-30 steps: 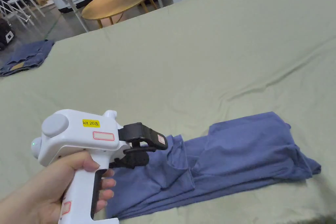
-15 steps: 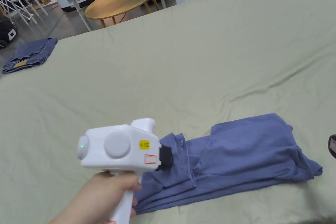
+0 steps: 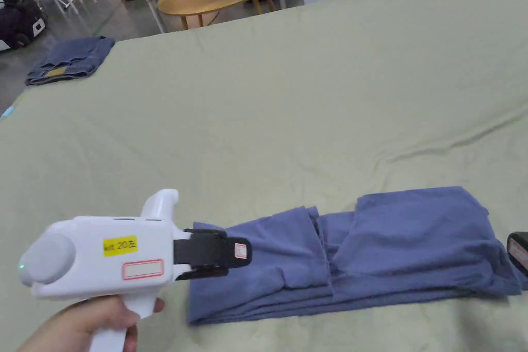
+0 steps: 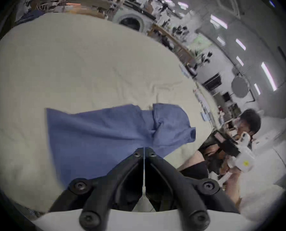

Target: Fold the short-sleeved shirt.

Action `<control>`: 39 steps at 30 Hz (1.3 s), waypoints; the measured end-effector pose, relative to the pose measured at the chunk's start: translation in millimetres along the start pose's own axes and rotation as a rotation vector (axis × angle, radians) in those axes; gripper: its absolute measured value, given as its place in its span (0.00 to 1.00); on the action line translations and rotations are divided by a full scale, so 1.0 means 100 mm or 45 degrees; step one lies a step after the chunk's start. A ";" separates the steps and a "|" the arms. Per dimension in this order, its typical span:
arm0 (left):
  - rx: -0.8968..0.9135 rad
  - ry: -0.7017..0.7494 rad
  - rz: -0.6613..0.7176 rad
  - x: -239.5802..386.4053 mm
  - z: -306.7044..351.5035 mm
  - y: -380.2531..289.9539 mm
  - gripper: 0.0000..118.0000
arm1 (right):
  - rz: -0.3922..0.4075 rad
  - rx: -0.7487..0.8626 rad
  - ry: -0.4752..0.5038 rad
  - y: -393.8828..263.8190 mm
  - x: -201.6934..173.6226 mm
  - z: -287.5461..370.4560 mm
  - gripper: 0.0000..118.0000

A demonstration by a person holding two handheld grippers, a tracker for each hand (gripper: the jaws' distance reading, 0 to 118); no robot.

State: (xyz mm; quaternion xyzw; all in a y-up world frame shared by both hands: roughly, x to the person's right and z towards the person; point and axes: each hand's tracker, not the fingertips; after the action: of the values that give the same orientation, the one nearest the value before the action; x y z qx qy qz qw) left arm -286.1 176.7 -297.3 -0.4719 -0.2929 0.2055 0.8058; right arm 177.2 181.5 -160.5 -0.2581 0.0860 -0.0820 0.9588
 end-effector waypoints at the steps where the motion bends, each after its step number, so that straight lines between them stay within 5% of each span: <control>1: 0.043 0.014 0.044 -0.12 0.16 -0.06 0.00 | 0.011 -0.005 0.008 0.01 -0.03 -0.03 0.00; 4: 0.125 -0.062 0.226 -0.75 0.44 -0.21 0.04 | 0.028 -0.030 0.032 0.01 -0.16 -0.14 0.00; 7: 0.271 0.112 0.270 -1.08 0.54 -0.36 0.18 | 0.072 -0.053 0.052 0.01 -0.32 -0.21 0.00; 8: 0.262 0.063 0.272 -1.19 0.50 -0.41 0.42 | 0.096 -0.062 0.058 0.01 -0.36 -0.23 0.00; 11: 0.179 -0.197 0.437 -1.40 0.25 -0.47 0.48 | 0.114 -0.082 0.062 0.02 -0.47 -0.31 0.00; 14: 0.016 -0.333 0.404 -1.39 -0.17 -0.44 0.57 | 0.116 -0.096 0.064 0.02 -0.55 -0.36 0.00; 17: 0.072 -0.443 0.329 -1.48 -0.48 -0.32 0.57 | 0.124 -0.111 0.061 0.02 -0.60 -0.40 0.00; 21: 0.052 -0.536 0.462 -1.63 -0.76 -0.06 0.53 | 0.130 -0.128 0.046 0.00 -0.62 -0.42 0.00; 22: 0.038 -0.546 0.504 -1.67 -0.80 -0.01 0.46 | 0.134 -0.133 0.043 0.00 -0.62 -0.42 0.00; 24: -0.012 -0.457 0.524 -1.67 -0.87 0.06 0.08 | 0.135 -0.140 0.040 -0.02 -0.63 -0.42 0.00; 25: -0.041 -0.325 0.441 -1.62 -0.87 0.04 0.05 | 0.133 -0.143 0.038 -0.02 -0.63 -0.42 0.00; 34: -0.070 -0.335 0.296 -1.25 -0.31 0.05 0.05 | 0.130 -0.142 0.057 -0.01 -0.66 -0.36 0.00; 39: -0.093 -0.118 0.257 -1.07 0.31 0.15 0.05 | 0.119 -0.091 0.082 0.04 -0.68 -0.24 0.00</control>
State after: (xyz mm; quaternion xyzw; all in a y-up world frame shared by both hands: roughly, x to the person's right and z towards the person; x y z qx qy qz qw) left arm -387.2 137.9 -328.5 -0.5181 -0.2880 0.2963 0.7489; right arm 106.7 186.9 -174.4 -0.2850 0.1315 -0.0424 0.9485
